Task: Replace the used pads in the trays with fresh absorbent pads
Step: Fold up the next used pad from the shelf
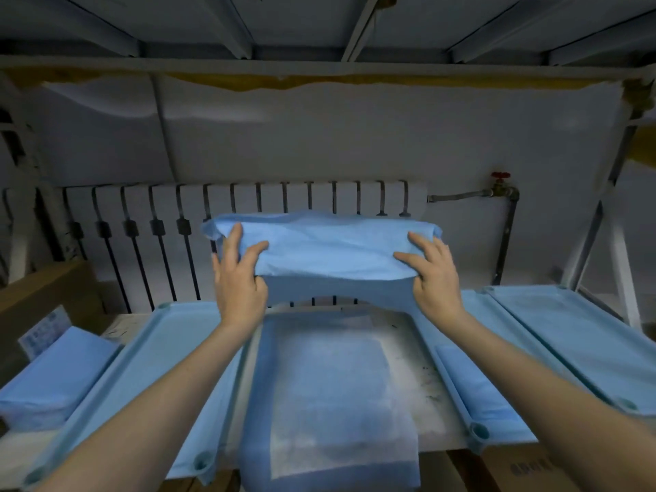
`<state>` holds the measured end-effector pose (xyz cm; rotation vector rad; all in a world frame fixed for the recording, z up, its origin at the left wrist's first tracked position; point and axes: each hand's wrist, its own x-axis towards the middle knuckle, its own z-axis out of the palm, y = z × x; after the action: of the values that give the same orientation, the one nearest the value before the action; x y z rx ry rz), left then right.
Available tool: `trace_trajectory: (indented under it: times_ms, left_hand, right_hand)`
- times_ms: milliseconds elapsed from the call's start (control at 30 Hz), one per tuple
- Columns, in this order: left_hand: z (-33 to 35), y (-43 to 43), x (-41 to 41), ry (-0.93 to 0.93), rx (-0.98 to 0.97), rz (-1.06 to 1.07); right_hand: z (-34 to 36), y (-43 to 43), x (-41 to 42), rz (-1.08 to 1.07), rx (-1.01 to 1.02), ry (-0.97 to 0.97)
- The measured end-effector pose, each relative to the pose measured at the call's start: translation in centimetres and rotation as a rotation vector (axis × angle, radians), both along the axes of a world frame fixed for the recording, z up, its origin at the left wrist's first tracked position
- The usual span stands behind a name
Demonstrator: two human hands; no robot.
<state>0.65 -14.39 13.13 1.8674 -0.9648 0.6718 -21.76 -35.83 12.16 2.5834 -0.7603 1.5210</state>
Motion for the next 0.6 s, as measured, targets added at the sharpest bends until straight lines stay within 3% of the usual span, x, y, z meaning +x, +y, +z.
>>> trace_trajectory:
  times_ms: [167,267,333,400,467,600]
  left_hand:
    - [-7.9,3.8,-0.6,-0.042,0.262,0.116]
    - [-12.0,6.2,-0.2,-0.089,0.476,0.156]
    - [-13.8,7.5,0.0,0.001,0.705,0.175]
    - [-14.8,8.4,-0.4,0.204,0.877,0.178]
    - [-14.8,9.0,-0.9,0.251,1.037,0.225]
    - [-13.4,8.9,-1.3,0.285,1.253,0.237]
  right_hand:
    - [-7.1,2.5,-1.8,0.019,-0.002,0.291]
    - [-10.8,4.5,-2.5,0.017,0.036,0.610]
    - [-12.2,6.3,-2.7,-0.026,0.100,0.786]
    - [-13.5,7.3,-2.6,-0.029,0.192,0.910]
    - [-14.3,7.8,-2.8,0.057,0.411,1.110]
    - [-13.5,8.5,-2.4,0.114,0.558,1.121]
